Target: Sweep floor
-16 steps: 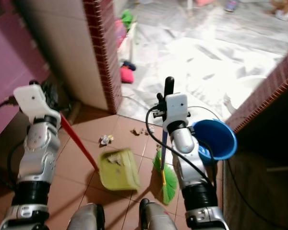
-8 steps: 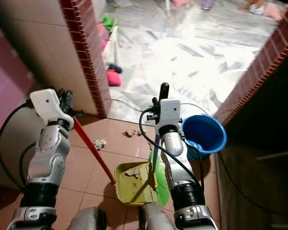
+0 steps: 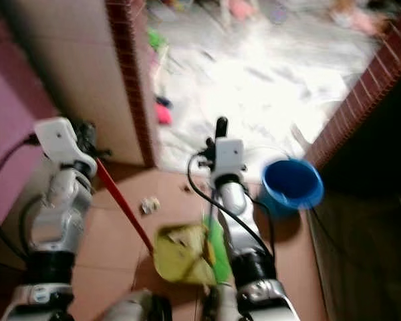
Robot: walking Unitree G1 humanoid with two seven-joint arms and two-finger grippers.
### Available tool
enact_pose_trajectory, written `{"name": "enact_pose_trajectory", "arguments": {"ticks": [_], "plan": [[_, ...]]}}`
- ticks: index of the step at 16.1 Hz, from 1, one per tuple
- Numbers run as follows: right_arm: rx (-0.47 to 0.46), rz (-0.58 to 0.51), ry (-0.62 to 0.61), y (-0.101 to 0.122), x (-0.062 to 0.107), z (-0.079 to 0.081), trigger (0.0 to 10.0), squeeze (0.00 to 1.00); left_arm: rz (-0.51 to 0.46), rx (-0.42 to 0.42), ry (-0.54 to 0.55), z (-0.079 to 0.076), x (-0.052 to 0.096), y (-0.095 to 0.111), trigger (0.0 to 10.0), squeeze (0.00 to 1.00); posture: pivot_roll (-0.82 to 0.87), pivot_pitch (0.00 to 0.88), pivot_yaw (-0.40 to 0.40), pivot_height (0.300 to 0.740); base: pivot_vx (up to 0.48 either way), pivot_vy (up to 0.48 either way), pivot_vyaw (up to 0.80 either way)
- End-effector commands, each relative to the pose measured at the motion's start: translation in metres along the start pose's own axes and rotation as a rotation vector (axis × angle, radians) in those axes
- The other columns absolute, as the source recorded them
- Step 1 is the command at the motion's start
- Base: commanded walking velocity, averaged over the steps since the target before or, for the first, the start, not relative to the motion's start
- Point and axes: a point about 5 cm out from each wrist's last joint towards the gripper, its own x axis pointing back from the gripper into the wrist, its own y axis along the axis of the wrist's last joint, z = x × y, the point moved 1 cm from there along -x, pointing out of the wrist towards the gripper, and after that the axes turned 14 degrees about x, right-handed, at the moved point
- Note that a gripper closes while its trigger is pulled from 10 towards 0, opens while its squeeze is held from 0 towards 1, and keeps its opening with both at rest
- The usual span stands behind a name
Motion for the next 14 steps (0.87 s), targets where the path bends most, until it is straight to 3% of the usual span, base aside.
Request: {"name": "enact_pose_trajectory", "arguments": {"ticks": [1, 4, 8, 10, 14], "plan": [[-0.011, 0.002, -0.028, -0.001, -0.001, -0.006, 10.0, 0.00, -0.022, 0.059, -0.082, -0.024, -0.004, 0.007, 10.0, 0.00, 0.00, 0.085, 0.011, 0.740, 0.000, 0.480, 0.00], [0.027, 0.006, -0.055, -0.002, -0.003, -0.015, 10.0, 0.00, -0.005, 0.048, -0.092, -0.024, -0.004, 0.004, 10.0, 0.00, 0.00, 0.086, 0.011, 0.740, 0.000, 0.480, 0.00], [0.112, 0.008, -0.156, -0.001, -0.002, -0.042, 10.0, 0.00, -0.044, 0.005, -0.105, -0.023, -0.001, 0.007, 10.0, 0.00, 0.01, 0.072, 0.008, 0.740, 0.000, 0.000, -0.12], [0.172, -0.045, -0.180, 0.006, 0.002, -0.057, 10.0, 0.00, -0.120, -0.037, -0.157, -0.028, -0.001, 0.023, 10.0, 0.00, 0.01, 0.065, 0.010, 0.740, 0.000, 0.000, -0.62], [0.302, -0.083, -0.231, 0.012, 0.012, -0.079, 10.0, 0.00, -0.151, -0.056, -0.135, -0.023, -0.009, 0.032, 10.0, 0.00, -0.01, 0.054, 0.016, 0.740, 0.000, 0.000, -0.11]]}}
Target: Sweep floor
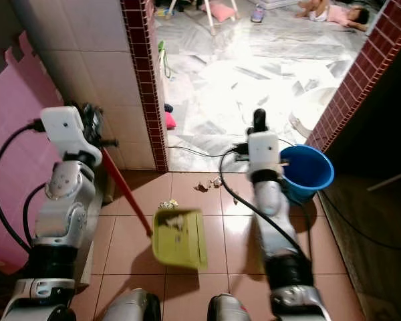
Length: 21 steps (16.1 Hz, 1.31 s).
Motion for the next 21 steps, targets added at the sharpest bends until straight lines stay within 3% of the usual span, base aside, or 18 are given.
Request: {"name": "enact_pose_trajectory", "arguments": {"ticks": [1, 3, 10, 13, 18, 21], "plan": [[0.009, -0.032, -0.035, 0.007, -0.002, -0.008, 10.0, 0.00, -0.060, 0.015, -0.027, -0.005, -0.005, 0.013, 10.0, 0.00, -0.02, 0.053, 0.016, 0.740, 0.000, 0.000, 0.00], [-0.003, -0.004, -0.039, 0.002, 0.000, -0.011, 10.0, 0.00, -0.051, 0.073, -0.064, -0.009, -0.005, 0.012, 10.0, 0.00, -0.02, 0.050, 0.018, 0.740, 0.000, 0.000, -0.80], [-0.027, -0.018, 0.049, 0.010, -0.003, 0.007, 10.0, 0.00, -0.079, 0.110, -0.056, -0.017, -0.012, 0.020, 10.0, 0.00, -0.02, 0.063, 0.008, 0.740, 0.275, 0.000, -0.80], [-0.021, 0.002, 0.048, 0.005, -0.004, 0.003, 10.0, 0.00, -0.156, 0.139, -0.046, -0.022, -0.021, 0.045, 10.0, 0.00, -0.03, 0.072, 0.010, 0.740, 0.409, 0.000, -0.80], [-0.021, 0.009, 0.051, 0.002, -0.001, 0.004, 10.0, 0.00, -0.192, 0.187, -0.057, -0.033, -0.024, 0.058, 10.0, 0.00, -0.03, 0.067, 0.013, 0.740, 0.430, 0.000, -0.80], [-0.022, 0.009, 0.058, 0.001, -0.001, 0.005, 10.0, 0.00, -0.237, 0.214, -0.089, -0.042, -0.028, 0.077, 10.0, 0.00, -0.03, 0.063, 0.015, 0.740, 0.423, 0.000, -0.33]]}}
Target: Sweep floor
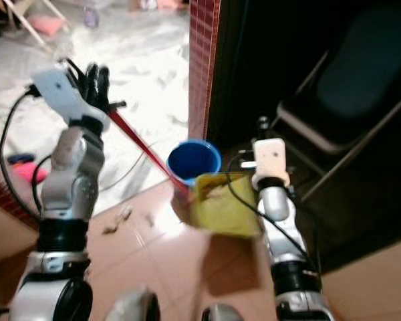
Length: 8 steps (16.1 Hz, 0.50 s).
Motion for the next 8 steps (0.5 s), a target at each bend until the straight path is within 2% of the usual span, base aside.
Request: {"name": "enact_pose_trajectory", "arguments": {"ticks": [1, 8], "plan": [[-0.012, -0.044, -0.003, 0.010, -0.003, -0.001, 10.0, 0.00, -0.104, -0.024, -0.027, -0.008, -0.005, 0.026, 10.0, 0.00, -0.03, 0.063, 0.014, 0.740, 0.386, 0.000, 0.00], [-0.019, -0.043, 0.008, 0.008, -0.002, 0.001, 10.0, 0.00, -0.188, -0.082, 0.028, 0.004, -0.019, 0.052, 10.0, 0.00, -0.03, 0.054, 0.018, 0.740, 0.000, 0.000, 0.00]]}}
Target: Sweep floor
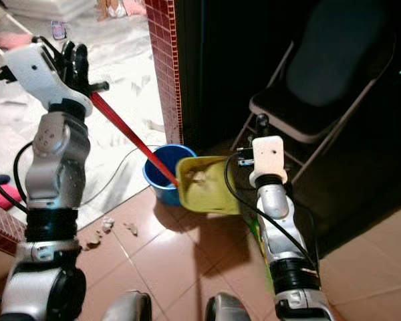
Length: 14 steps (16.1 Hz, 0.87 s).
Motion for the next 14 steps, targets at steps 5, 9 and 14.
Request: {"name": "enact_pose_trajectory", "arguments": {"ticks": [5, 9, 14], "plan": [[0.002, -0.034, 0.003, 0.006, -0.002, 0.001, 10.0, 0.00, -0.212, -0.114, 0.004, 0.007, -0.024, 0.050, 10.0, 0.00, -0.03, 0.051, 0.020, 0.740, 0.000, 0.000, 0.00], [-0.012, -0.029, 0.002, 0.006, 0.001, 0.002, 10.0, 0.00, -0.229, -0.172, 0.073, 0.023, -0.029, 0.047, 10.0, 0.00, -0.03, 0.063, 0.020, 0.740, 0.000, 0.000, -0.20], [-0.018, -0.040, 0.014, 0.007, 0.004, 0.003, 10.0, 0.00, -0.241, -0.183, 0.060, 0.019, -0.033, 0.043, 10.0, 0.00, -0.04, 0.068, 0.024, 0.740, 0.346, 0.000, -0.54]]}}
